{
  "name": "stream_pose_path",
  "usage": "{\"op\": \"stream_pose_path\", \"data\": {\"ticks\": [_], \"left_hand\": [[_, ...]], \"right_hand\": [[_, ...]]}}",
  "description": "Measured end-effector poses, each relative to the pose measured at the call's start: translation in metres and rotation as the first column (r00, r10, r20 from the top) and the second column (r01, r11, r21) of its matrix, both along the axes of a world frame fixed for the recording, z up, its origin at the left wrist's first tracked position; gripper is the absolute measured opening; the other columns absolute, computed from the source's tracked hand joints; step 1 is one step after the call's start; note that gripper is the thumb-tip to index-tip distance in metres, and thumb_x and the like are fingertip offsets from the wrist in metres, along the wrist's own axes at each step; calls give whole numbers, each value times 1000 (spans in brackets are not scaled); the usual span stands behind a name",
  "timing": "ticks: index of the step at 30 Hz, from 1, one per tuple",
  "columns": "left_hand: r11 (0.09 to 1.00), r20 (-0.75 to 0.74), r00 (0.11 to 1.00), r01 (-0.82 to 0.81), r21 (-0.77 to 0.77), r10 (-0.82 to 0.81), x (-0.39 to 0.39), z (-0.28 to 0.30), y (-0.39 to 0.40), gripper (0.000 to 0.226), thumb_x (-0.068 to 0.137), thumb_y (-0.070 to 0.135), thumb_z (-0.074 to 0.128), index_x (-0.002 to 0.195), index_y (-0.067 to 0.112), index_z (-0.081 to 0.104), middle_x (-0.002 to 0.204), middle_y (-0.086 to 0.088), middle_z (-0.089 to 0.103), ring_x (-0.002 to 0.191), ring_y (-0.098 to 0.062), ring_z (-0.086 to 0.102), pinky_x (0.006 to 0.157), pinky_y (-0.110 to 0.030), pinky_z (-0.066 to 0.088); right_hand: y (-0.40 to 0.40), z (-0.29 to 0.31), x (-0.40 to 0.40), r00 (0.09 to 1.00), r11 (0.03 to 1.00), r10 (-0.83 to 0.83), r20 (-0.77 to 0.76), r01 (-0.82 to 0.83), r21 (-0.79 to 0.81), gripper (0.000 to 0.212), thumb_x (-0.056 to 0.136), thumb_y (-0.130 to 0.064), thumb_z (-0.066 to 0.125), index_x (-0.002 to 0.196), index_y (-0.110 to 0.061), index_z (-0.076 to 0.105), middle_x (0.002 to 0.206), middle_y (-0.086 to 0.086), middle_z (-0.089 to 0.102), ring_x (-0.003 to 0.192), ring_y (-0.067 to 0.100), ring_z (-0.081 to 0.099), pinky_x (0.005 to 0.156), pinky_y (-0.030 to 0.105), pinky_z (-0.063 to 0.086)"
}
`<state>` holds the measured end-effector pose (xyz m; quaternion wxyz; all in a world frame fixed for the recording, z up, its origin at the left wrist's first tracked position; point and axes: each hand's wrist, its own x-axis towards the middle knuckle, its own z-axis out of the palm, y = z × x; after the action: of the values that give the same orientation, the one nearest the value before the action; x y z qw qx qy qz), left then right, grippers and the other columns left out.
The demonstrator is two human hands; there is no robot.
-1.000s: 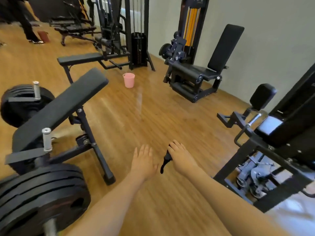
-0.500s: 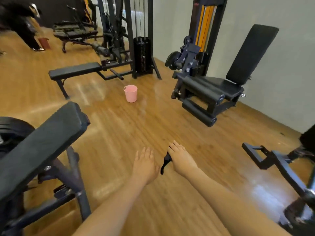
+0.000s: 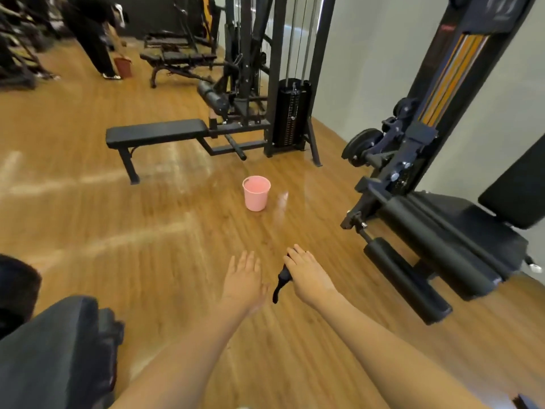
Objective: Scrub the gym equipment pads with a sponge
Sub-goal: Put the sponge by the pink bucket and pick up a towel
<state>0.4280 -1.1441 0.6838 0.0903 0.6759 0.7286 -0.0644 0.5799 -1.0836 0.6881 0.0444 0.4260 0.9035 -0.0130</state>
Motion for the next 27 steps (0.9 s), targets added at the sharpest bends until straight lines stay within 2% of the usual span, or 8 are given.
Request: {"op": "stream_pose_path", "data": {"ticks": [8, 11, 13, 15, 18, 20, 23, 27], "left_hand": [[997, 48, 996, 71, 39, -73, -39, 8, 257, 58, 102, 39, 25, 150, 7, 16, 159, -9, 12, 147, -24, 4, 118, -43, 1], [994, 329, 938, -106, -33, 111, -56, -1, 359, 42, 101, 33, 28, 114, 6, 58, 123, -10, 58, 123, -28, 49, 102, -36, 33], [950, 644, 701, -271, -155, 305, -68, 8, 423, 44, 102, 32, 31, 74, 10, 56, 81, -8, 63, 81, -24, 61, 71, -29, 43], [878, 818, 398, -411, -246, 416, -82, 25, 478, 41, 101, 29, 41, 64, 13, 51, 65, -4, 55, 58, -12, 53, 52, -18, 39], [807, 898, 150, -516, -286, 414, -111, 38, 551, 23, 95, 13, 53, 73, 7, 57, 67, -5, 57, 52, -2, 52, 43, -7, 35], [755, 913, 74, -591, -285, 402, -133, 45, 597, 20, 92, 8, 55, 74, 4, 61, 72, -10, 60, 56, -5, 54, 43, -9, 36], [762, 936, 101, -613, -209, 338, -169, 59, 668, 24, 93, 4, 55, 70, 7, 56, 68, -6, 54, 59, -9, 51, 47, -10, 38], [894, 894, 383, -447, -43, 234, -216, 70, 763, 24, 95, 10, 53, 72, 13, 56, 73, 0, 54, 73, -14, 48, 62, -18, 37]], "right_hand": [[246, 6, -49, 993, 998, -66, -97, 63, -26, 59, 90, 0, 43, 145, -10, 23, 156, 6, 12, 145, 21, 0, 116, 34, 5], [347, 0, -76, 991, 998, -56, -124, 52, -32, 60, 89, 3, 44, 144, -11, 24, 156, 5, 13, 145, 20, 0, 116, 33, 4], [412, 2, -97, 988, 998, -28, -149, 20, -56, 60, 88, 4, 42, 144, -10, 24, 155, 4, 13, 145, 19, 1, 116, 32, 4], [471, 9, -120, 979, 997, -34, -203, 20, -72, 58, 89, 2, 41, 143, -10, 25, 154, 3, 17, 144, 18, 4, 117, 32, 5], [545, 36, -152, 964, 996, -20, -265, -5, -94, 52, 90, -3, 45, 139, -9, 33, 150, 4, 28, 142, 19, 15, 115, 29, 11], [586, 54, -172, 944, 986, -3, -329, -51, -156, 50, 89, -8, 50, 137, -7, 36, 146, 6, 34, 139, 20, 21, 111, 24, 13], [641, 63, -200, 890, 934, -81, -449, -89, -345, 57, 87, -14, 58, 139, -10, 35, 145, 5, 36, 135, 19, 30, 108, 22, 21], [733, 52, -233, 803, 843, -303, -514, -26, -537, 95, 76, -26, 75, 149, -24, 14, 153, -6, 22, 139, 12, 25, 109, 26, 25]]}}
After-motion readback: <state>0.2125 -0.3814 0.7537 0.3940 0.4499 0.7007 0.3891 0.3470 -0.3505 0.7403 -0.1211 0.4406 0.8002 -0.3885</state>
